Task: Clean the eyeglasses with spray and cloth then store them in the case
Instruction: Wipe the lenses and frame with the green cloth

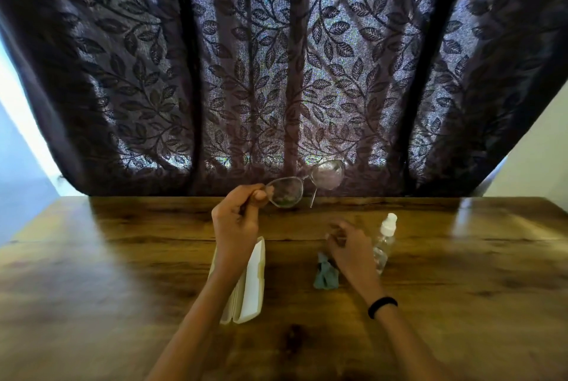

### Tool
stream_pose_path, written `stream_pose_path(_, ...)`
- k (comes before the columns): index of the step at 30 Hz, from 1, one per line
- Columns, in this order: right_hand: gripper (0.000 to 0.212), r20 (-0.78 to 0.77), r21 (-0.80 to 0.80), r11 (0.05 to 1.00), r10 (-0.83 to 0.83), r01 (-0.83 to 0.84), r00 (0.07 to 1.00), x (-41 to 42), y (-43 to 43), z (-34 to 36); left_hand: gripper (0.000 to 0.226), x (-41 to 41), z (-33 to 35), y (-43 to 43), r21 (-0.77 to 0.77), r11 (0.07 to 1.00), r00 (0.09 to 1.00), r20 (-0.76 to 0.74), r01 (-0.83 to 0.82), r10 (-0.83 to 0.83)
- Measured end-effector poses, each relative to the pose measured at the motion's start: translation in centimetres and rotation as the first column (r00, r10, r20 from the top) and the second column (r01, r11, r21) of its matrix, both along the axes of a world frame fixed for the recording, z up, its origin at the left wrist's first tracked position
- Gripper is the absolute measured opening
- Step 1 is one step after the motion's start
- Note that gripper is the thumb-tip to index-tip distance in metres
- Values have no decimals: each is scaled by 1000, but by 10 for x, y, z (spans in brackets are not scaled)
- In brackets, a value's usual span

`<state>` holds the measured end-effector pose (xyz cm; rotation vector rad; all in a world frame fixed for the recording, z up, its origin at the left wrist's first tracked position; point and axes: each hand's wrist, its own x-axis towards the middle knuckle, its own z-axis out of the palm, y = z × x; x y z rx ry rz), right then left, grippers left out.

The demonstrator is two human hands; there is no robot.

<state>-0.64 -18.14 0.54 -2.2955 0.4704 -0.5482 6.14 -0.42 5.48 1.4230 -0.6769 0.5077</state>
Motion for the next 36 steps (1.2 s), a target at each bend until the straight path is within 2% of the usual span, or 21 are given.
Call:
stream_pose_path(2,32,179,105,994,-22,3,984,4,2,13,19,-2,1,1,-7,1000,999,-25,23,-23)
stream_pose_path(5,38,324,174,985,-35,-23,945,11,-1,33,12,-4,2,1,-30,997,995,-65,70,-72)
stream_pose_path(8,34,338,169,984,-6,-54,941,16,-4,45,14,-4,2,2,-46,992,989,-90,116,-120)
stream_pose_path(11,3,394,130,991,-16,-39,919,16,-7,48,17,0,0,4,-9,990,985,-101,140,-140)
stream_pose_path(14,7,451,146,989,-77,11,889,11,-9,49,18,10,-6,11,107,991,991,-114,78,-66)
stream_pose_path(18,14,507,-62,992,-61,107,860,9,-5,56,19,20,-11,20,270,959,991,-80,-83,108)
stream_pose_path(21,12,510,-193,974,-6,121,860,10,0,61,18,19,-2,21,291,936,980,29,-199,199)
stream_pose_path(26,11,468,-333,934,44,130,883,7,9,66,19,5,29,14,319,922,971,159,-220,177)
stream_pose_path(30,12,399,-418,905,108,76,911,5,15,68,19,-7,52,5,488,834,946,301,-259,118)
stream_pose_path(33,14,400,-488,869,139,82,906,3,19,68,20,-9,58,-1,637,731,957,279,-244,77)
stream_pose_path(36,15,420,-543,832,151,114,895,2,20,67,19,-7,54,-3,714,663,969,238,-223,70)
